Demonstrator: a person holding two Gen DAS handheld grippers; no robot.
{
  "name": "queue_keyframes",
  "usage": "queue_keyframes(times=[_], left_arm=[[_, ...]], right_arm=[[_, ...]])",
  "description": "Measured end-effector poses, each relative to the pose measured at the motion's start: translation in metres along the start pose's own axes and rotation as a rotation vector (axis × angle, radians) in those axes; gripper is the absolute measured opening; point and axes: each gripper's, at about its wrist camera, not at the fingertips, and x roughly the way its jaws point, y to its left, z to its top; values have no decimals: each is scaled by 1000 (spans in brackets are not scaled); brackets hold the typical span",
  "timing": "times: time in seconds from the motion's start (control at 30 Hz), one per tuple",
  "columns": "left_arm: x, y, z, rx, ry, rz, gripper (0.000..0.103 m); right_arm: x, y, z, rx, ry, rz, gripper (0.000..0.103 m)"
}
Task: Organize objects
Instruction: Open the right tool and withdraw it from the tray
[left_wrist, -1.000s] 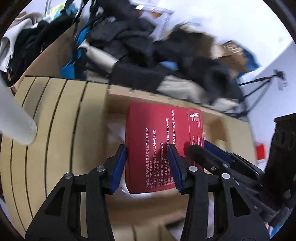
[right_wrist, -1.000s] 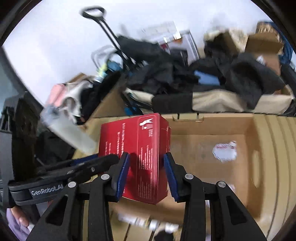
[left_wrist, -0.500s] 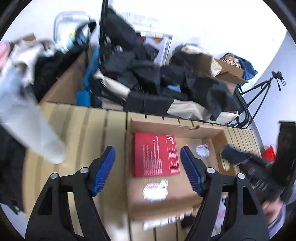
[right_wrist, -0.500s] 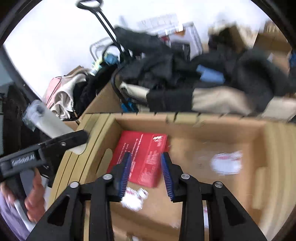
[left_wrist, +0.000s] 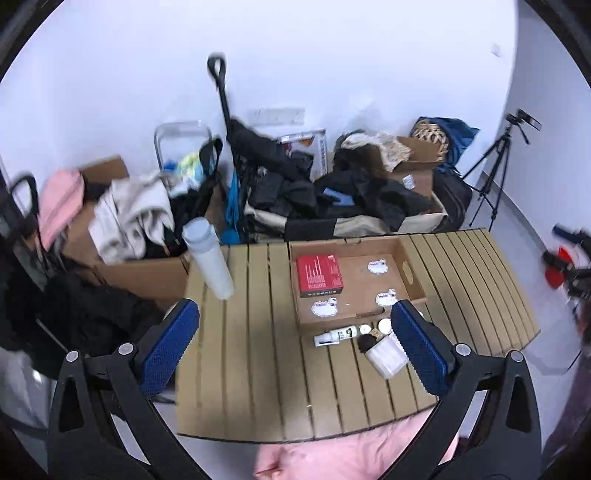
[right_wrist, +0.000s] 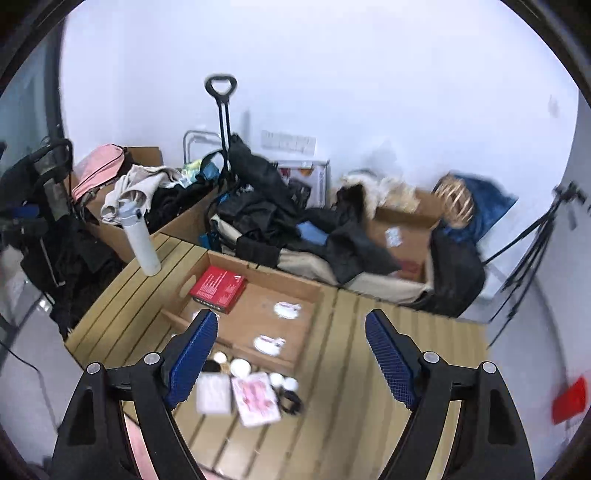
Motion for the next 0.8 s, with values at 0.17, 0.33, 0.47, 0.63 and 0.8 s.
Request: queue_keyframes(times=[0.17,0.33,0.47,0.63,0.8], left_arm=[[-56,9,-14,-1,-64,51,103],[-70,2,-41,-49,-61,69,103],[-66,-16,-73,-25,-118,40,103],[8,-45,-132,21,-52,37,103],[96,-79,-203,54,-21,-85,103]], right_arm=[[-96,-26,-8,-16,-77,-108,86],[-153,-46,-23,4,-132,-155,86],[-162,-51,-41,43,-146,-140,86],[-103,-26,-93,1,-72,-100,86],[-3,21,-177,49,8,-24,86]])
